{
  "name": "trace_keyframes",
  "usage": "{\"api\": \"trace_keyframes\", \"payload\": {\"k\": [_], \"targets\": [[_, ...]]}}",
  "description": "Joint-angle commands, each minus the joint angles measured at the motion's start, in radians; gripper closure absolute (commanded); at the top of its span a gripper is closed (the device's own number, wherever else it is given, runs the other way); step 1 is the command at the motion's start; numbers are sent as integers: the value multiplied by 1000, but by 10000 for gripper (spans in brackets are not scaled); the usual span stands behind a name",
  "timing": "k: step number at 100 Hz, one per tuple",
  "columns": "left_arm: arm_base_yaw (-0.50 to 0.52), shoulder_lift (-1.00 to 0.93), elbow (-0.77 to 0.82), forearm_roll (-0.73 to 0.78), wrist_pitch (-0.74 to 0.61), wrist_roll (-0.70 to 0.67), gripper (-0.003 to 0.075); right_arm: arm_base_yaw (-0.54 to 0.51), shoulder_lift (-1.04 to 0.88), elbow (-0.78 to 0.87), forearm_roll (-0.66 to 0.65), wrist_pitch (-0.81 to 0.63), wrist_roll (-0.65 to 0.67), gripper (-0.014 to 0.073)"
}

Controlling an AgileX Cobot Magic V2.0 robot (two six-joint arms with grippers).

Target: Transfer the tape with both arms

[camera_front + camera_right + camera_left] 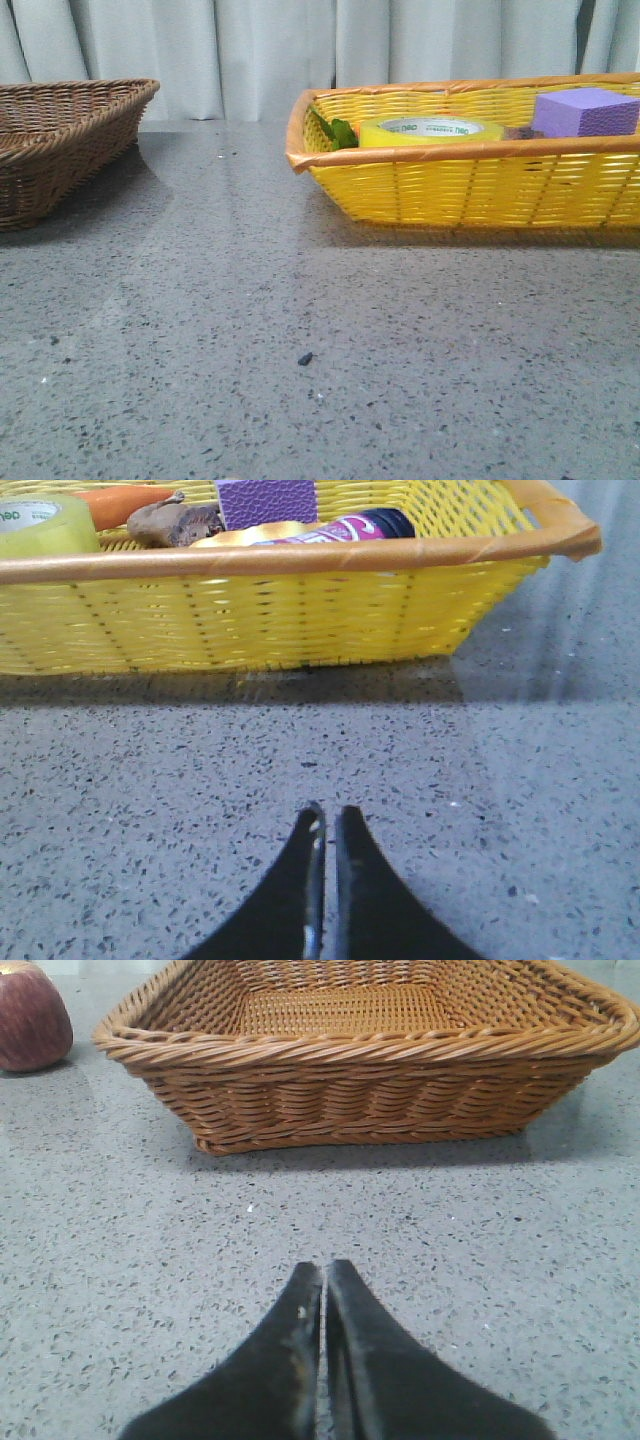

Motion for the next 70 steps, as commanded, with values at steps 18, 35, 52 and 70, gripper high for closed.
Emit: {"api": "trace_keyframes", "payload": {"k": [18,35,52,70], "targets": [[2,-29,10,3,-77,-11,741,-4,-20,22,-12,-19,-2,652],[2,-29,10,3,-93,-11,741,-4,-20,22,-12,-21,-2,652],[2,-29,10,-11,-119,-11,741,-4,-20,22,-15,-29,-2,652],[2,-29,10,-14,-156,-11,741,-4,-20,22,-13,-111,-2,652]]}}
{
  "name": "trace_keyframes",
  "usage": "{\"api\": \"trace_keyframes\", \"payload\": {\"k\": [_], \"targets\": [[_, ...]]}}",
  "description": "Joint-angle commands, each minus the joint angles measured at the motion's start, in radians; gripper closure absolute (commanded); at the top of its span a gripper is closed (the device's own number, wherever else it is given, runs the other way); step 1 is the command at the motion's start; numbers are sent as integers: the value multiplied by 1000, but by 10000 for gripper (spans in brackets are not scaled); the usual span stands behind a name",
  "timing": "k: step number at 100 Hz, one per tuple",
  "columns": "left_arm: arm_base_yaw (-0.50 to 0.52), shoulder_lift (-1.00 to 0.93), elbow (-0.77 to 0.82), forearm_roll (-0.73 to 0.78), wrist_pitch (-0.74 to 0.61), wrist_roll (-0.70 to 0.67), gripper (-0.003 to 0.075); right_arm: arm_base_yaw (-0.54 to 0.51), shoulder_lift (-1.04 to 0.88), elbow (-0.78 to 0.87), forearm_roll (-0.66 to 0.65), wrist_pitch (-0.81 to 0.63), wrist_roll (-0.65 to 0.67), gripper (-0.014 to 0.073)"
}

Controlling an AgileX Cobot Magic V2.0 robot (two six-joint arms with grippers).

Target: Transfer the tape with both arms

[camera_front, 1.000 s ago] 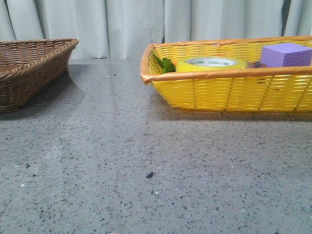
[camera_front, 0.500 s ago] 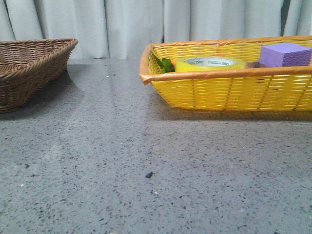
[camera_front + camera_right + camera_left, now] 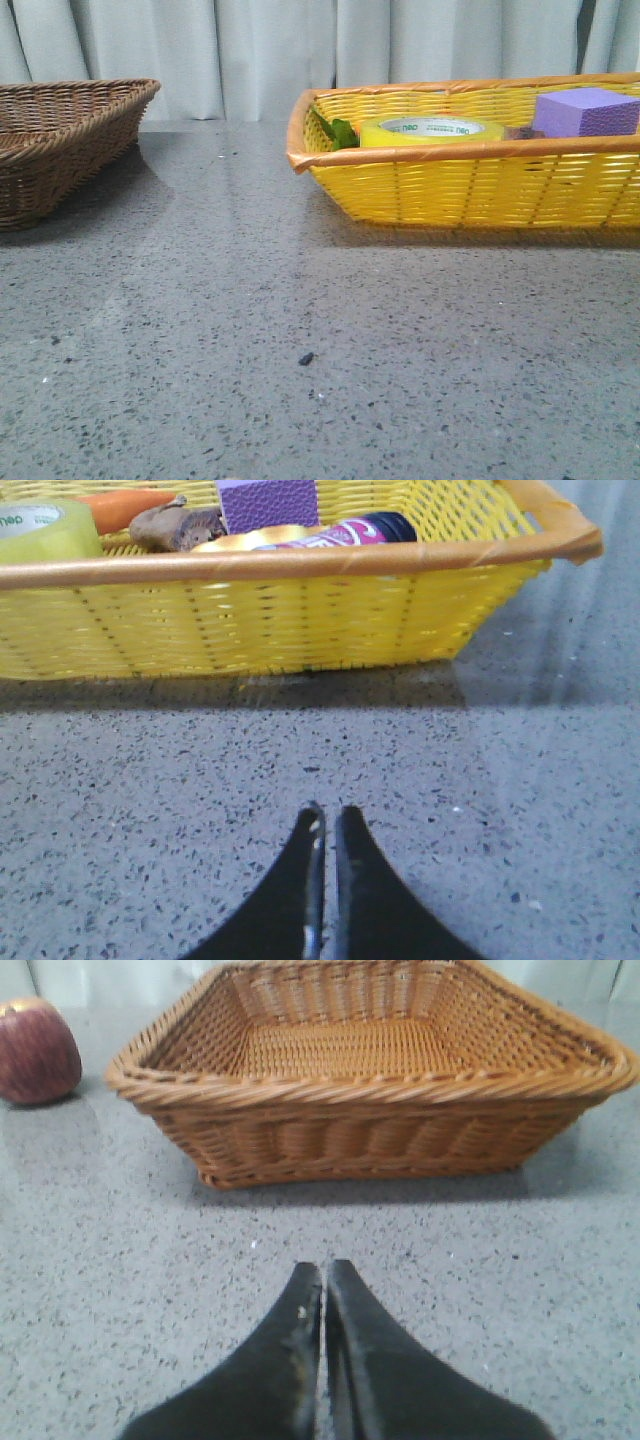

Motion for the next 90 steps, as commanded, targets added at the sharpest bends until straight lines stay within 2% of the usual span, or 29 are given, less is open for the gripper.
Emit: {"api": "trace_keyframes", "payload": {"k": [1,18,34,57,74,90], "targets": [[2,-29,10,-11,-93,-11,741,-4,-20,22,-13,-106,-4,652],[2,-29,10,-11,-96,-11,741,-4,-20,22,-13,-186,-4,652],[2,-29,10,-11,-154,-11,741,-4,-20,22,-13,-256,-4,652],[2,-29,10,-11,-179,-11,741,-4,-20,22,-13,-287,-4,652],[2,-28,10,-11,-249,-11,741,-4,-20,20,-13,-409,-4,652],[0,-28,-10,-40,-245,-11,741,-4,-20,-30,-13,-382,-4,652]]}}
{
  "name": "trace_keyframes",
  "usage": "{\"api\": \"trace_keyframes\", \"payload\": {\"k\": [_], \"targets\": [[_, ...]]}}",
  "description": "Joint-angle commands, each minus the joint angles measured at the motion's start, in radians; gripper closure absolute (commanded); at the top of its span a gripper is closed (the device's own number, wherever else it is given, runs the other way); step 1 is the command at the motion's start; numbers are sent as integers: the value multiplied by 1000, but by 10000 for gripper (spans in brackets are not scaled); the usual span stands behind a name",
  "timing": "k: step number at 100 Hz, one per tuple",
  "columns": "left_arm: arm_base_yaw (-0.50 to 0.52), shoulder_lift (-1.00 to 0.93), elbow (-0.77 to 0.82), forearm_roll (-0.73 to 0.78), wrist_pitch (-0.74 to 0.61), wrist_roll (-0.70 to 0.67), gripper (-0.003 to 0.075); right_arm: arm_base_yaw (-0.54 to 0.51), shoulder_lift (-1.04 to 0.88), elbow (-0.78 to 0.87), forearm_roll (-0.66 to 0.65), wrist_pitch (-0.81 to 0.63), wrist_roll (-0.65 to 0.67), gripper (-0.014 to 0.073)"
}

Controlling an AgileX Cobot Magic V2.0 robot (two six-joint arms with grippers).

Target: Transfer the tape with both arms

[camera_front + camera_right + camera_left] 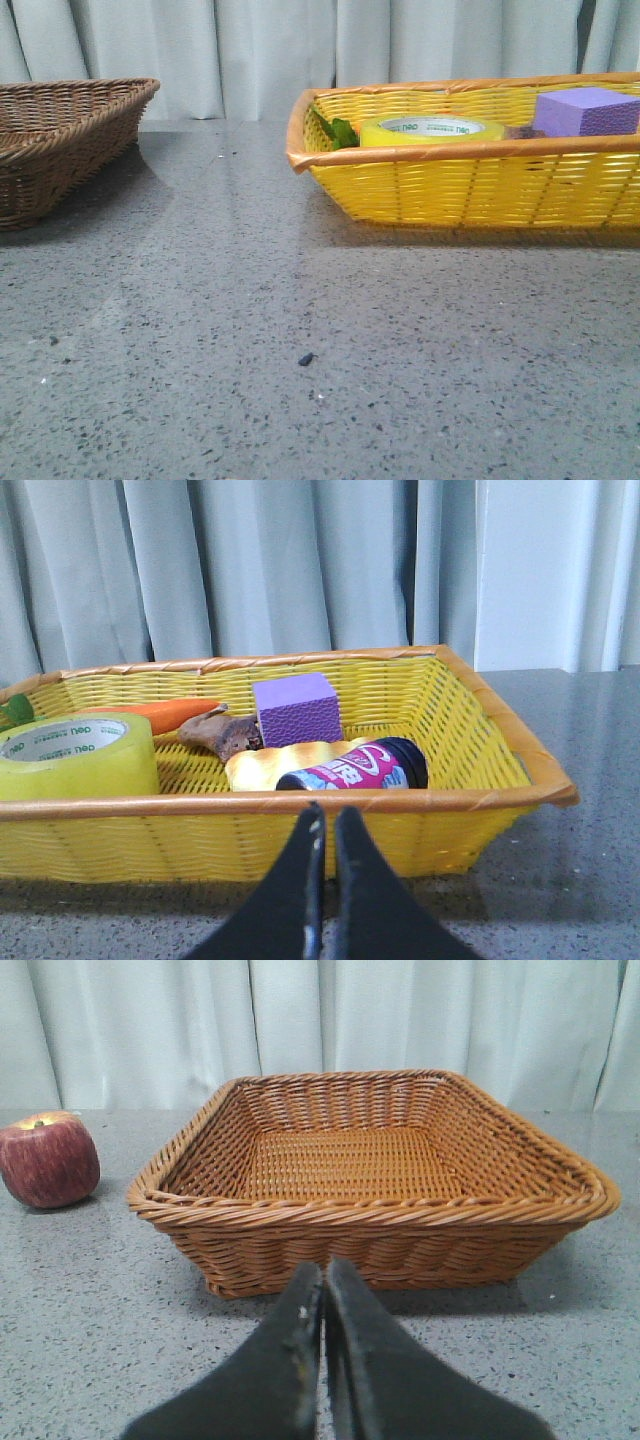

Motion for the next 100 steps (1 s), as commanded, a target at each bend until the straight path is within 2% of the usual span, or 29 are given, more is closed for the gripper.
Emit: {"api": "trace_keyframes", "payload": {"k": [1,24,54,67,81,100], "targets": [[0,-28,-15,-20,-82,-11,741,-4,-19,-34,-13,-58,-6,652],[0,45,-147,-20,-59,-11,741,-4,33,-174,-10,96,-6,652],[0,250,-317,-1,-83,-9,741,-4,254,-439,0,302,-6,650],[0,307,-356,-1,-115,-9,741,-4,316,-493,0,242,-6,650],[0,330,-365,-1,-143,-9,741,-4,337,-504,88,216,-6,650],[0,330,-367,-1,-152,-9,741,-4,448,-634,115,418,-15,650]]}}
